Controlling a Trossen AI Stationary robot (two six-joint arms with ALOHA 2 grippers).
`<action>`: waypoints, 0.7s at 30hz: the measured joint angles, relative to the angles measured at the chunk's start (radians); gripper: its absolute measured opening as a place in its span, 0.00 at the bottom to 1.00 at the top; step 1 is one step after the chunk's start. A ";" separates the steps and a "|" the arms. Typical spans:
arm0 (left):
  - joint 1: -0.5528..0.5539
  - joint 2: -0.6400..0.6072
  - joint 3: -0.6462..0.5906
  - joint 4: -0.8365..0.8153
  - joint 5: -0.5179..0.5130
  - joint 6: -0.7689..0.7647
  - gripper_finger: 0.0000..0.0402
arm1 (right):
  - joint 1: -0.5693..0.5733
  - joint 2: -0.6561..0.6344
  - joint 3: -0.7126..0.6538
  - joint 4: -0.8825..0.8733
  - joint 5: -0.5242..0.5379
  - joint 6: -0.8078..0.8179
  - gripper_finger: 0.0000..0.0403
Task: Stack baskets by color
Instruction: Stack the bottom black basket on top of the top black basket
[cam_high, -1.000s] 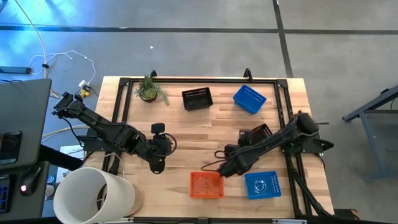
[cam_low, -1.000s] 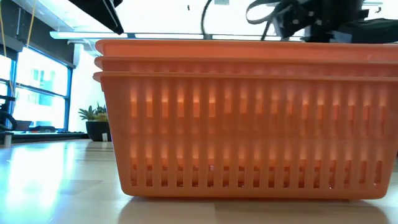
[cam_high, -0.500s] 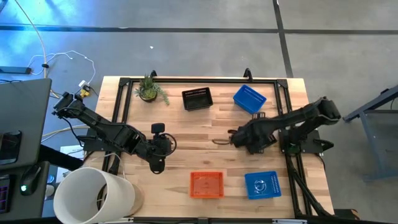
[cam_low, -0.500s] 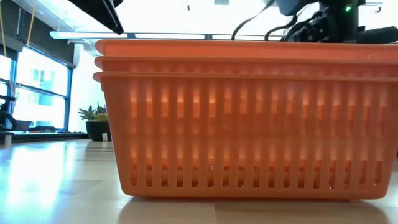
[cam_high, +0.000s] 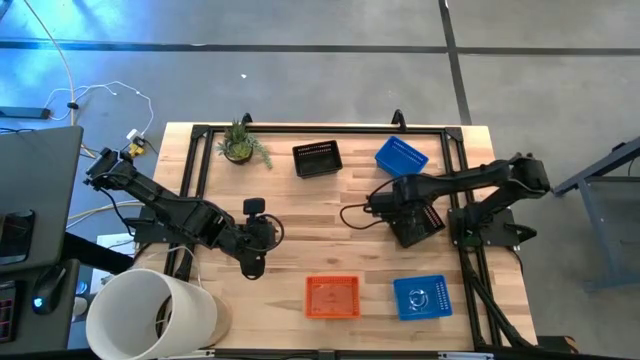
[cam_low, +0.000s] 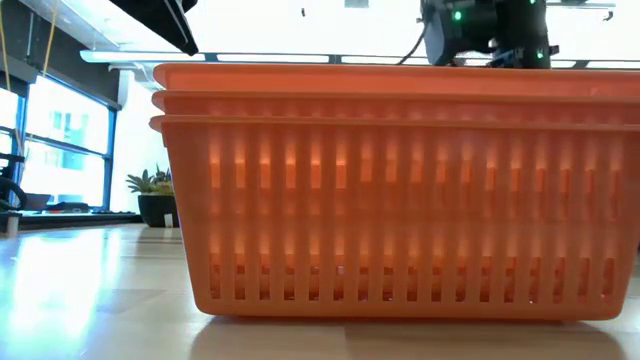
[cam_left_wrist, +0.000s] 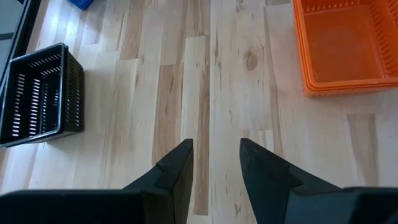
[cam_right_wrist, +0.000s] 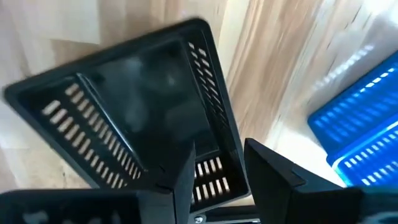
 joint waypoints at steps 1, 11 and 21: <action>0.000 0.000 0.000 0.000 0.000 0.000 0.29 | -0.007 0.000 -0.013 0.007 0.000 -0.002 0.31; 0.000 0.000 0.000 0.000 0.001 0.000 0.29 | -0.071 0.001 -0.139 0.126 0.035 0.002 0.31; 0.000 0.000 0.000 0.000 0.001 0.000 0.29 | -0.119 0.001 -0.203 0.213 0.007 0.003 0.28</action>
